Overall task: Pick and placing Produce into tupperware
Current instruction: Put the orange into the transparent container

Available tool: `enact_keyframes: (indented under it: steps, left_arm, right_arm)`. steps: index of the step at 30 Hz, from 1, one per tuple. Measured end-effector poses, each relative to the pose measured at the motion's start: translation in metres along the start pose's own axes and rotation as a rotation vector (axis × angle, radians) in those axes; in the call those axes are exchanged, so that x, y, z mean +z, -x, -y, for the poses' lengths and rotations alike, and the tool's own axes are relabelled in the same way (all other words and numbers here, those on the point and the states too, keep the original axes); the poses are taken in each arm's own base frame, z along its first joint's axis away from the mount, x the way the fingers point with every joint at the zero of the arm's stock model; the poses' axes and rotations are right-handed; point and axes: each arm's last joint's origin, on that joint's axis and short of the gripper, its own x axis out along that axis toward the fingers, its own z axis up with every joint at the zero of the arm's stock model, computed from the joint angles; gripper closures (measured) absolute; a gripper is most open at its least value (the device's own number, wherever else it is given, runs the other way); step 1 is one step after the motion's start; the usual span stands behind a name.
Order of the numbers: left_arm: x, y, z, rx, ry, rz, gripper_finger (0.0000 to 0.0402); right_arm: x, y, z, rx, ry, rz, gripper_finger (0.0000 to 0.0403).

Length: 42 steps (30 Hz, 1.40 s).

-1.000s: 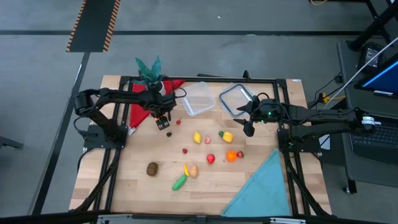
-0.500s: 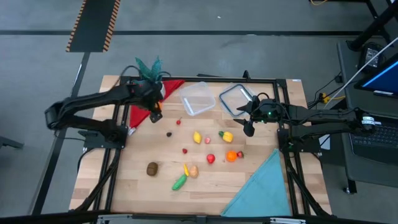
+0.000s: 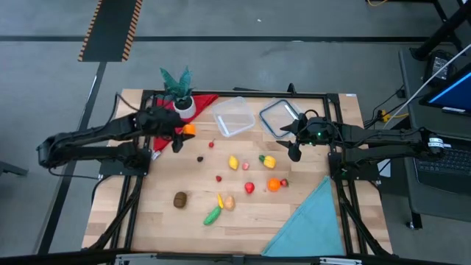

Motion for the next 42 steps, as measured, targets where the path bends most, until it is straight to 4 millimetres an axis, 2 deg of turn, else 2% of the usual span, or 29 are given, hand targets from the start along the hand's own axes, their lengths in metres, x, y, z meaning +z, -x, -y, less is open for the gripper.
enact_keyframes:
  steps: [8,15,20,26,37,42]
  left_arm:
    - [-0.008,-0.007,0.012,-0.269,-0.141,0.195,0.0163]
    - [-0.014,-0.009,0.016,-0.401,-0.208,0.201,0.0163]
    - [-0.014,-0.01,0.015,-0.36,-0.19,0.2,0.0163]
    - [-0.012,-0.018,0.012,-0.266,-0.083,0.188,0.0163]
    - [-0.001,-0.041,0.014,-0.142,-0.086,0.279,0.0163]
    - [0.0,-0.051,0.013,-0.002,-0.071,0.304,0.0163]
  right_arm:
    - [0.0,0.0,0.0,0.0,-0.035,0.0,0.0121]
    - [0.0,0.0,0.0,0.0,-0.026,0.001,0.0121]
    - [0.001,0.0,0.0,0.001,-0.025,0.007,0.0121]
    - [0.002,0.0,0.0,0.003,-0.026,0.022,0.0121]
    - [0.002,0.0,0.0,0.002,-0.026,0.022,0.0121]
    - [0.002,0.0,0.0,0.003,-0.026,0.021,0.0121]
